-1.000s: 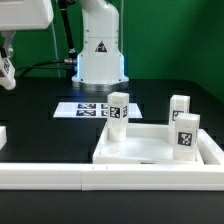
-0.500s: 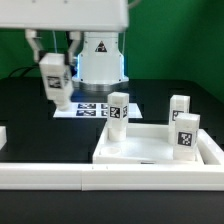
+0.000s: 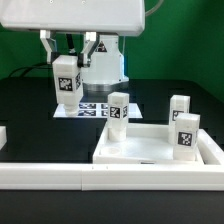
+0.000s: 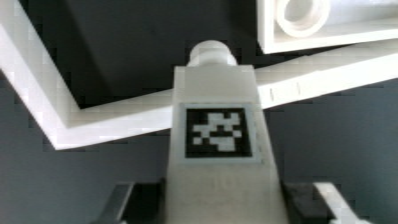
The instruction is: Assemble square table
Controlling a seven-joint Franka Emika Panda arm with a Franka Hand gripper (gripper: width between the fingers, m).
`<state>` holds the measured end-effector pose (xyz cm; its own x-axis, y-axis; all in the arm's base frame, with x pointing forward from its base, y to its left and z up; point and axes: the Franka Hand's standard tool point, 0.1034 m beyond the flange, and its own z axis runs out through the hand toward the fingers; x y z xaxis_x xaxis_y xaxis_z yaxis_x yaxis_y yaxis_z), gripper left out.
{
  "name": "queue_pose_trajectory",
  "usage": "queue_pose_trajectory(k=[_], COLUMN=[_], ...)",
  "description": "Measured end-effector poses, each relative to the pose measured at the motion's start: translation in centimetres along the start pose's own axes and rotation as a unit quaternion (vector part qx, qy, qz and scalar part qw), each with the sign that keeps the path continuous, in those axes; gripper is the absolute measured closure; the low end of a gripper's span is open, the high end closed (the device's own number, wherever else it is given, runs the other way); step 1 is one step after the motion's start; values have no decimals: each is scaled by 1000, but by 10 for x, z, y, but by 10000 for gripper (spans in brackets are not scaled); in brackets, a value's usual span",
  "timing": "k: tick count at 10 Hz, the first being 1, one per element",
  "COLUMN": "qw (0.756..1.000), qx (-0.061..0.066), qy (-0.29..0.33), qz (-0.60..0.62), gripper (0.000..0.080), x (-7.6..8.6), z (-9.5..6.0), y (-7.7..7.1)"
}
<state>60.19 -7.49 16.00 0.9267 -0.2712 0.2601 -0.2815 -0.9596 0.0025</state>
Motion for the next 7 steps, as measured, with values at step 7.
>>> queue_pose_trajectory(k=[7], qw=[998], qx=[-3], qy=[62], qz=[14], gripper=[508], x=[-13], z=[22], y=[-55])
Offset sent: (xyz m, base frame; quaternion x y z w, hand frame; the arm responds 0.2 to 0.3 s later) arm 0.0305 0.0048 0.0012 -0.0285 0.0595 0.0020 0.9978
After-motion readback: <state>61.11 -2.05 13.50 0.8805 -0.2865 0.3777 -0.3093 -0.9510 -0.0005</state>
